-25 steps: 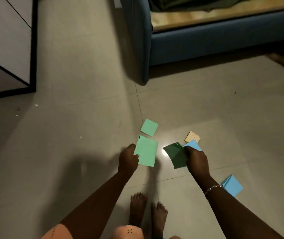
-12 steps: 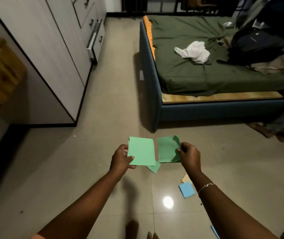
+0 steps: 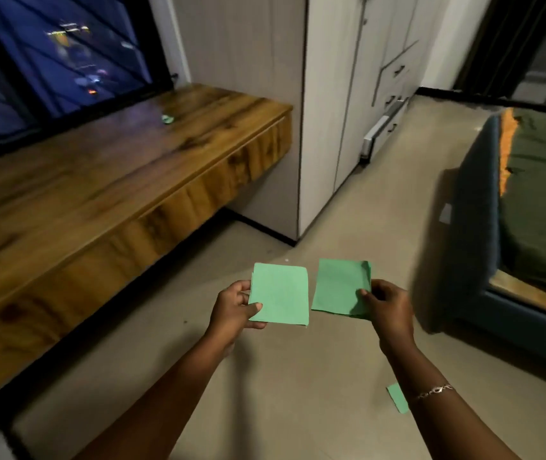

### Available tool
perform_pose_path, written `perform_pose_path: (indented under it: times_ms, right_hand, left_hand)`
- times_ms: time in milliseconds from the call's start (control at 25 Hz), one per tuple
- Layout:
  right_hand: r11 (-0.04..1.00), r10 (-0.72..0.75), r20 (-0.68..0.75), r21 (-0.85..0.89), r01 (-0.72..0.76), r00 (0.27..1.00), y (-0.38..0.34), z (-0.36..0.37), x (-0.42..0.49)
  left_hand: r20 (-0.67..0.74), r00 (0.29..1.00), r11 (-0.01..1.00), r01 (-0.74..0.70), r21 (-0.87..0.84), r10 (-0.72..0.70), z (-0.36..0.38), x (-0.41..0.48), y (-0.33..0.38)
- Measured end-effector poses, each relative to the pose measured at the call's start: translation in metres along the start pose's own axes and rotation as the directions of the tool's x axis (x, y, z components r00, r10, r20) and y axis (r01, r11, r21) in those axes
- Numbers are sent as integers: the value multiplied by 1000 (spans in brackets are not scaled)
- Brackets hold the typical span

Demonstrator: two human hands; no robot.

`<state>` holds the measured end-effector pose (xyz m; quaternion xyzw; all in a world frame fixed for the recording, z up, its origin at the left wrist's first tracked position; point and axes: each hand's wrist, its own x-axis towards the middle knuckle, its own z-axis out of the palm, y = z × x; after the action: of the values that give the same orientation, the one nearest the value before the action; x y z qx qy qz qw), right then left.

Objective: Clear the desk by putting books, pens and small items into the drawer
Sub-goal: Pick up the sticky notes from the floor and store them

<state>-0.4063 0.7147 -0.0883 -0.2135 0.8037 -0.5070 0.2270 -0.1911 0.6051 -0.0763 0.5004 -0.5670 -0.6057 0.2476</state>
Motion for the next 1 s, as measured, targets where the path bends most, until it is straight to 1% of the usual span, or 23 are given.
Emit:
perform_pose_path:
  times_ms: [160,280,360,480,520,640,760,800,880,960,1000]
  right_hand:
    - [997,-43,213,76,28,976,-52,106,-40]
    - [991,-72,326,133,29,943,-90,180,-80]
    - [986,-112,414,158,50,904,-118,231,-113]
    - [981,-151,547,187,56,823,-156,304,-168]
    - [980,-162,582,192,59,797,-166,325,-183]
    - [974,-207,685,208,86,698,-195,390,-230]
    - [971,-240,750,174,166,616,-214,454,-268]
    - [966,-252,762,155,209,597,-216,474,-279]
    - [950,-264,772,102,296,578,-218,504,-299]
    - [935,-267,784,71,347,560,-220,530,-317]
    - [931,-259,806,61,359,533,-222,539,-324]
  left_hand:
    - [-213,977,998,-14,-53,2,-125,-24,-4]
    - [-341,940,998,-33,-61,10,-215,-43,-9]
    - [-463,886,998,-29,-53,1,-279,-60,-15]
    - [-638,769,999,0,-48,-31,-372,-89,-32]
    - [-673,739,999,0,-47,-31,-398,-99,-37]
    - [-744,666,997,-25,-80,-43,-472,-129,-61]
    - [-816,566,986,-35,-162,-114,-525,-159,-87]
    - [-829,542,981,-41,-191,-139,-536,-166,-93]
    - [-839,517,975,-36,-220,-171,-553,-174,-103]
    - [-860,486,984,6,-176,-157,-566,-181,-112]
    - [-872,467,989,37,-146,-146,-570,-185,-114]
